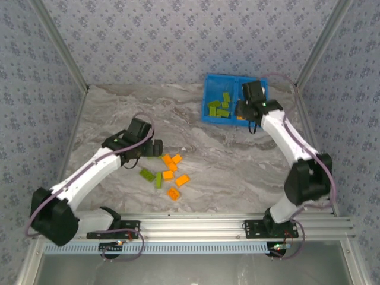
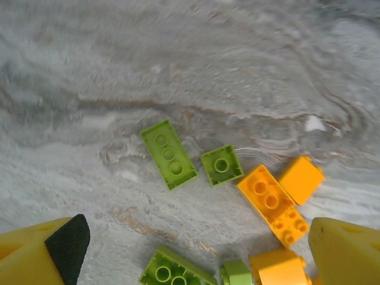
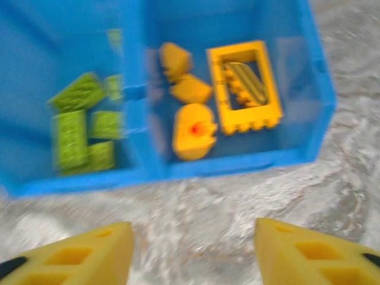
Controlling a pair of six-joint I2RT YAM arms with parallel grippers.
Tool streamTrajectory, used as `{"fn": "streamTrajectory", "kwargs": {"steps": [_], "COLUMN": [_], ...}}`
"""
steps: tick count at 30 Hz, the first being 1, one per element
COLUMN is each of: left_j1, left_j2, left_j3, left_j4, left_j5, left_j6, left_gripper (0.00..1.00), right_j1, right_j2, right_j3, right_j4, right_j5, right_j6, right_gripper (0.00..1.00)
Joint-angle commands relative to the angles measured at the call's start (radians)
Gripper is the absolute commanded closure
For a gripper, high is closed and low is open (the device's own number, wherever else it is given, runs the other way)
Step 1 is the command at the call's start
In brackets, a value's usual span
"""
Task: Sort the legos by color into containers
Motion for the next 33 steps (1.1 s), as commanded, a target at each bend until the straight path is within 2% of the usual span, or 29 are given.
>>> {"fn": "streamTrajectory", "kwargs": {"steps": [1,4,10,15,20,25,33], "left_j1": [0.057,0.105,0.11,0.111,0.111,0.111,0.111], "left_j2": [0.092,0.168,0.314,0.419,0.456,0.473,0.472], "left_j3": [0.051,0.042,0.086,0.114,0.093,0.047,0.005], "left_j4": [-0.03,0.017,0.068,0.089,0.12,0.17,0.182], "left_j5": [0.001,0.062,0.04,0.025,0.015,0.066,0.08], "left_j6": [-0.194,-0.244,-0.263,-0.267,-0.269,-0.272,-0.281], "left_gripper": [0.1,0.16,0.39,0.42,0.46,0.5,0.68], "right_j1": [0.074,0.142,0.177,0.187,0.195,0.2,0.21], "right_j2": [-0.139,-0.199,-0.151,-0.161,-0.164,-0.176,-0.18], "right_j3": [-0.13,-0.182,-0.153,-0.145,-0.127,-0.139,-0.122], "right_j4": [0.119,0.105,0.002,0.002,-0.026,-0.015,-0.033], "right_j5": [-0.122,-0.172,-0.241,-0.266,-0.269,-0.272,-0.271], "right_j6": [0.018,0.002,-0.011,-0.032,-0.055,-0.047,-0.041], "right_gripper": [0.3,0.25,0.24,0.19,0.16,0.13,0.13]}}
